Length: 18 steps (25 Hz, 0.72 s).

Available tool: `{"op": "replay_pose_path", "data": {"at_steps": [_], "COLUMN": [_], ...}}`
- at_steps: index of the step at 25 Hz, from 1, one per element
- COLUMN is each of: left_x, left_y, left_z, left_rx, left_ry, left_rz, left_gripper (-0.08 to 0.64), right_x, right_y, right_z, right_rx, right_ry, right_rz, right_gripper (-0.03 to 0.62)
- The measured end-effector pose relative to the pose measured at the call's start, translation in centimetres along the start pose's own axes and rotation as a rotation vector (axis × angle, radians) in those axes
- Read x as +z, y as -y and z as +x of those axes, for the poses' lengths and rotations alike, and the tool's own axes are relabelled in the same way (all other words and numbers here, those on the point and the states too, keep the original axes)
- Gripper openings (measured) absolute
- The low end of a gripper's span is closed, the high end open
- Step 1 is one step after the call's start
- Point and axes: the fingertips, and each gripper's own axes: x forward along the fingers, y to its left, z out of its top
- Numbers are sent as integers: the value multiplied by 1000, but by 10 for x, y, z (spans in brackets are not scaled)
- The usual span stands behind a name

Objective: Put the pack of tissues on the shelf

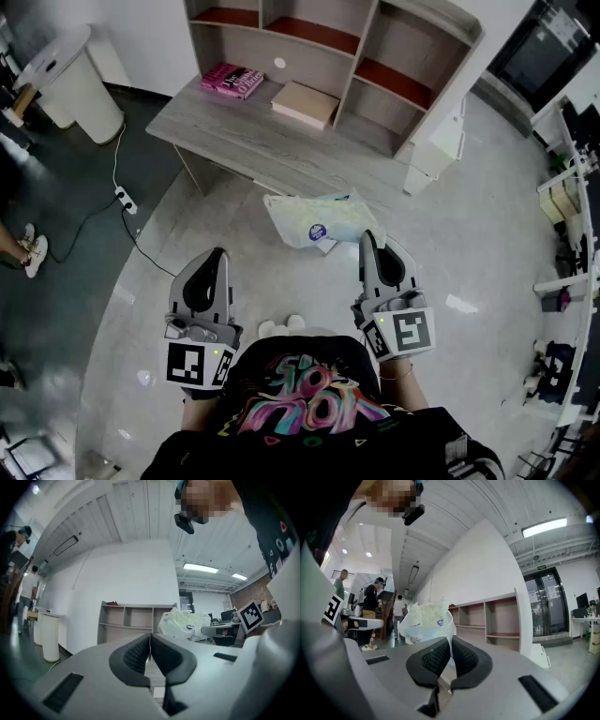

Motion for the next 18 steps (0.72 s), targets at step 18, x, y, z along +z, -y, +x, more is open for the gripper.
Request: {"op": "replay_pose_path", "data": {"at_steps": [18], "left_x": [-17], "left_y": [12], "left_z": [13], "left_rx": [86], "left_ry": [-16], "left_rz": [26], "left_gripper": [25], "right_x": [-14], "right_y": [7], "right_z": [22], "right_rx": [142], "right_ry": [41], "right_rz": [6], "right_gripper": [17]}}
